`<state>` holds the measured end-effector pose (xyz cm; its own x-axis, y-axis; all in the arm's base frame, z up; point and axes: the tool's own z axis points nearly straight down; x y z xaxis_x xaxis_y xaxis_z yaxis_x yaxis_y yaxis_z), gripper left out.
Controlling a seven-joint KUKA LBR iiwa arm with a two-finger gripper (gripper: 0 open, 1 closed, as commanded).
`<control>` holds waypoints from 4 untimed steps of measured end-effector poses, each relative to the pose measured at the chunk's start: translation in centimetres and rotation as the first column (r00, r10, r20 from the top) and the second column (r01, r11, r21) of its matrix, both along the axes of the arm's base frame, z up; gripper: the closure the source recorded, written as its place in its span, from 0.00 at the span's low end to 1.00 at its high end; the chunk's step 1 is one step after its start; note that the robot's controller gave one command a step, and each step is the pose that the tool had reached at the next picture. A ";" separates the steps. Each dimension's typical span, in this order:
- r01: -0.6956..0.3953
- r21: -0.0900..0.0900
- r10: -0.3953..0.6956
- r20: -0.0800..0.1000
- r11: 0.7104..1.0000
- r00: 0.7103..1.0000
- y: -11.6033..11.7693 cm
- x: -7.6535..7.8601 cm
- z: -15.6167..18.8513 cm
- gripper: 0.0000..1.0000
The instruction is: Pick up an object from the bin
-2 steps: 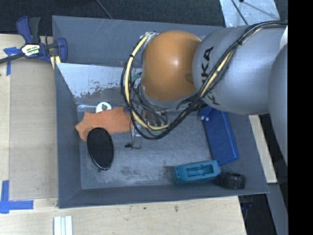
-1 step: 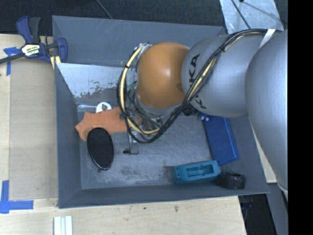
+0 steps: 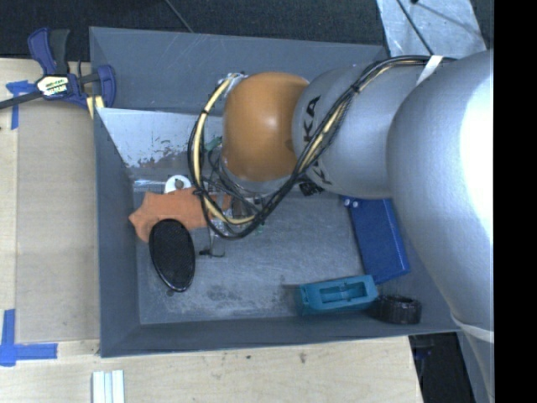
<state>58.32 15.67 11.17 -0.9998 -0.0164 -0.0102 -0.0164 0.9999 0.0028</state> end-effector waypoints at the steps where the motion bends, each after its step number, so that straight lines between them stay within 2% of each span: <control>1: 0.055 -0.001 -0.055 -0.004 0.998 0.998 -0.6 1.6 -4.1 1.00; 2: 0.056 -0.001 -0.056 -0.004 0.998 0.998 -0.6 1.6 -4.1 1.00; 3: 0.055 -0.002 -0.055 -0.008 0.999 0.998 0.3 2.1 5.1 1.00; 4: 0.055 -0.002 -0.055 -0.008 0.999 0.998 0.3 2.1 5.1 1.00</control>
Offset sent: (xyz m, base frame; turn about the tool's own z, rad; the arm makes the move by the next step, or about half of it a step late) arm 0.0000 0.0000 0.0000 0.0000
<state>60.43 15.98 16.23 -0.9993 0.0383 -0.0025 0.0383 0.9993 0.0007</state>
